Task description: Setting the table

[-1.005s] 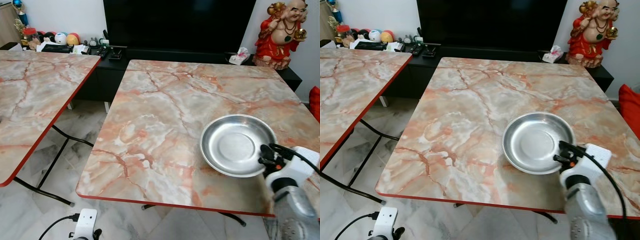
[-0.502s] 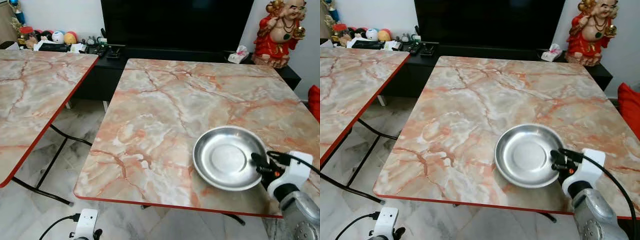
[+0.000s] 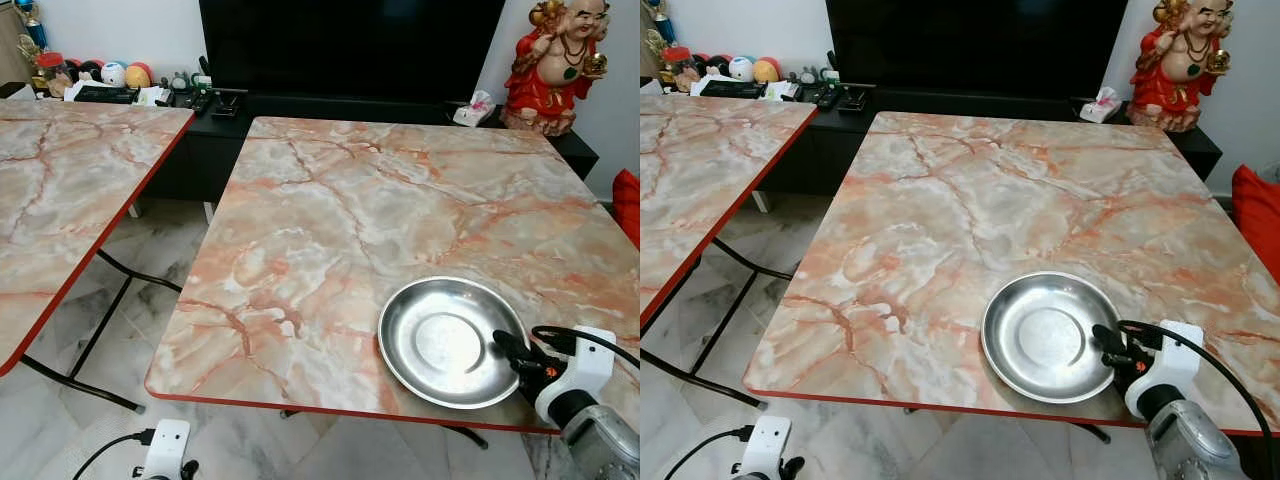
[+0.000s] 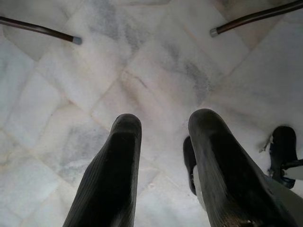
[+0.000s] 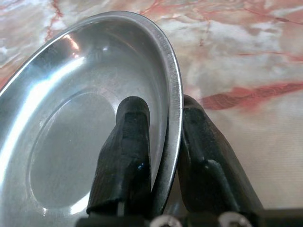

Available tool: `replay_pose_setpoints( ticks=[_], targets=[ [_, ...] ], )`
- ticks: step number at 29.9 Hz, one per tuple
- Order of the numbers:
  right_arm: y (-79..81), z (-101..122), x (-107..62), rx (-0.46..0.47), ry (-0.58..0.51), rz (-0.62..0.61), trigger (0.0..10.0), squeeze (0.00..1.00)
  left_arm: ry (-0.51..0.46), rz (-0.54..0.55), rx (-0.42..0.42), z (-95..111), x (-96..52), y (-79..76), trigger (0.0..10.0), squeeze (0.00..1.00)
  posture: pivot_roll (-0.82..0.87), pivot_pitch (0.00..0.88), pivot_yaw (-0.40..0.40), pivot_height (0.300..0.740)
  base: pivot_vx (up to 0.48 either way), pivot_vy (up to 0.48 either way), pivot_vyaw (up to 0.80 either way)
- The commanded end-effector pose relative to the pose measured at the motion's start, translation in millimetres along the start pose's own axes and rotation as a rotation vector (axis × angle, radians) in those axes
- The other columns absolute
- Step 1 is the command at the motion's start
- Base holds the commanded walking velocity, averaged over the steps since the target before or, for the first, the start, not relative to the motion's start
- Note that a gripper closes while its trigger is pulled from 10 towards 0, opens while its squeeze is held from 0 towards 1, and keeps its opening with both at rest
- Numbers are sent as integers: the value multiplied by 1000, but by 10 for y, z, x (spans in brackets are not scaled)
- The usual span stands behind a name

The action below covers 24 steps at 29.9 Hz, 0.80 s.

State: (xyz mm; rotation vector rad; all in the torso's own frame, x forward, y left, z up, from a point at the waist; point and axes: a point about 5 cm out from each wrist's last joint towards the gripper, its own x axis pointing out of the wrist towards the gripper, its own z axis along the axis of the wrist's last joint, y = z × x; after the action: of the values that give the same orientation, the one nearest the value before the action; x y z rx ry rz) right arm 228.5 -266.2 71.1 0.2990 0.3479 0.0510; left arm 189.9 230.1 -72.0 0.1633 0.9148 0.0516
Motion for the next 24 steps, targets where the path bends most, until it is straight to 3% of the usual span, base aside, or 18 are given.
replay_pose_setpoints(
  ticks=[1, 14, 24],
  targets=[
    [-15, -74, 14, 2, 31, -10, 10000, 0, 27, -6, 3, -73, -12, -11, 10000, 0, 20, 8, -45, 740, 0, 0, 0],
    [83, -156, 162, 39, 27, 29, 10000, 0, 28, -7, 2, -80, -13, -13, 10000, 0, 23, 8, -45, 740, 0, 0, 0],
    [90, -254, 178, 42, 59, 29, 10000, 0, 28, -6, 0, -81, -14, -8, 10000, 0, 25, 12, -46, 740, 0, 0, 0]
  ],
)
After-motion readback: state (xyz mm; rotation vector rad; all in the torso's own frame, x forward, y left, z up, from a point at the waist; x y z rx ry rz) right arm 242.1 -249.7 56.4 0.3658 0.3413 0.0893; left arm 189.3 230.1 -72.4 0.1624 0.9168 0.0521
